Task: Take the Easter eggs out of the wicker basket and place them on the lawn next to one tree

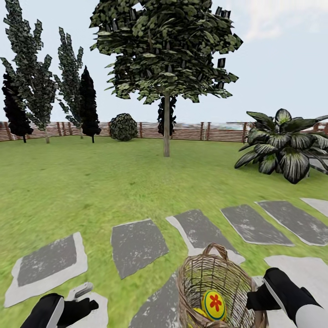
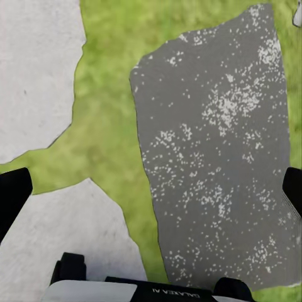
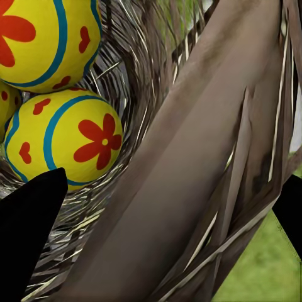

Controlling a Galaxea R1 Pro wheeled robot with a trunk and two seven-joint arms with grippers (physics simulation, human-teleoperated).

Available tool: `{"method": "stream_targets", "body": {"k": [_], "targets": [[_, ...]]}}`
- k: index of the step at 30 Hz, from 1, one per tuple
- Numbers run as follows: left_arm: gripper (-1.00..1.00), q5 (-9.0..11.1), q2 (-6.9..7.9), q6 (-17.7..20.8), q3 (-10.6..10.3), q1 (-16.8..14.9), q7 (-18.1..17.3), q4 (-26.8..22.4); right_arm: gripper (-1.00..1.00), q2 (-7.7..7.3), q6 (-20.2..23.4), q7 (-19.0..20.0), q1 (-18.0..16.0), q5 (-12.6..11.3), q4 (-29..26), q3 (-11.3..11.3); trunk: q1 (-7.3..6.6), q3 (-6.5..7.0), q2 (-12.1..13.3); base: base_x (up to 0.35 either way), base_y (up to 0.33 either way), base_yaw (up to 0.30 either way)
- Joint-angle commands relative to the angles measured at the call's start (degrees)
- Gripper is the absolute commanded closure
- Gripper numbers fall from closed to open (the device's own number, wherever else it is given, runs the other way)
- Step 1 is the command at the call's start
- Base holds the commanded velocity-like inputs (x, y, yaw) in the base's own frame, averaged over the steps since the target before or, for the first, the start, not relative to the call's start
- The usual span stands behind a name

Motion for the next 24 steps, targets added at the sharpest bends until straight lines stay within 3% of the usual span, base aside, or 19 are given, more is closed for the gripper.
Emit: {"method": "stream_targets", "body": {"k": [1,24], "targets": [[-1.0,0.4,-0.01,0.4,0.1,0.0,0.1,-0.1,1.0,-0.06,0.2,0.5,0.0,0.0,-0.1,0.2,0.04,-0.07,0.0,0.337,0.0,0.0],[-1.0,0.4,-0.01,0.4,0.1,0.0,0.1,0.0,1.0,-0.06,0.2,0.5,0.0,0.0,-0.1,0.2,0.04,-0.07,0.0,0.337,0.0,0.0]]}}
